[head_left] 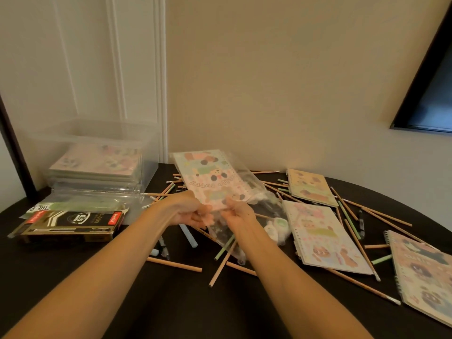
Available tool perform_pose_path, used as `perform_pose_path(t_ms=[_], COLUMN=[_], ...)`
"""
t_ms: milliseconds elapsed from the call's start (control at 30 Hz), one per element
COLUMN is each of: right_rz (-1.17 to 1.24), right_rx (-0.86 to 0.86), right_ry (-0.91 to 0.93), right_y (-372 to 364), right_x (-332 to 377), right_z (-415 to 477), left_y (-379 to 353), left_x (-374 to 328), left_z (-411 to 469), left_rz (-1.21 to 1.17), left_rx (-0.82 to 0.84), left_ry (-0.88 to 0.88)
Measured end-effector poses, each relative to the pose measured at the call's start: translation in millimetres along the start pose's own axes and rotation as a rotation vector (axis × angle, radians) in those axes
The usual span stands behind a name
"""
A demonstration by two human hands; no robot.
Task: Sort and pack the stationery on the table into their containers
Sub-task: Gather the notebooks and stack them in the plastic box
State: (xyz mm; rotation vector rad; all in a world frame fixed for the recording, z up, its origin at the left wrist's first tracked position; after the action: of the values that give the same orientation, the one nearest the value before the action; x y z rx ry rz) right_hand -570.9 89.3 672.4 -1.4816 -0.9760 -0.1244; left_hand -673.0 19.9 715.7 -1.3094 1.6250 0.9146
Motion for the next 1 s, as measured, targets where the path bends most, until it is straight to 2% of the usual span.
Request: perform_pose_path(t_ms=[200, 333, 467, 567, 600, 633, 700, 833, 933, 1000], right_rz=[-0.043, -0.139, -0.366, -0.582, -0.613, -0.625, -0.617, -0.639, -0.918, -1.222], right_rx=[0.049, 0.035, -0.016, -0.042, -0.038, -0.037, -0.049, -0.238, -0.49, -0.611], right_ry=[-0.049, -0.146, -0.169, -0.073, -0.047, -0.018, 0.075, 0.302, 0.311, 0.255], right_y=[4, 14, 23, 23, 23, 26, 30, 64, 113, 142], right_x=[3, 12, 32, 54, 62, 73, 92, 137, 167, 180], right_z=[-8, -21, -28, -40, -46, -55, -69, -93, -103, -107], left_y=[11, 9, 9, 2, -2, -12, -32, -100, -155, -182], left_x=[21, 36, 38, 23, 14, 5, -12, -45, -56, -52], left_z=[10, 21, 24, 14, 10, 10, 12, 25, 37, 50], left_rz=[-0.169, -0.189, 0.085, 0.676, 0.86, 0.977, 1.057, 0.944, 0.825, 0.866], left_rx=[-0.137, -0.277, -0.439, -0.553, -0.596, -0.628, -0.673, -0.612, -0.444, -0.326], left_ry=[-0.032, 0.05, 0.203, 0.329, 0.32, 0.274, 0.127, -0.273, -0.421, -0.357])
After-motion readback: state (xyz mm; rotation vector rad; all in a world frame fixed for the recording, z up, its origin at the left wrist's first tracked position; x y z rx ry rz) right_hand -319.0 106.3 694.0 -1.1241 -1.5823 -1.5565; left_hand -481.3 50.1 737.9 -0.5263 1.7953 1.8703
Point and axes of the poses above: each hand's wrist, its own z-axis towards the middle knuckle, its own y-axis out of the back of the hand, x = y × z, the point moved 3 cm from there along z, towards the middle knuckle, and after that the axes turned 15 degrees about x, right-handed, at the moved point
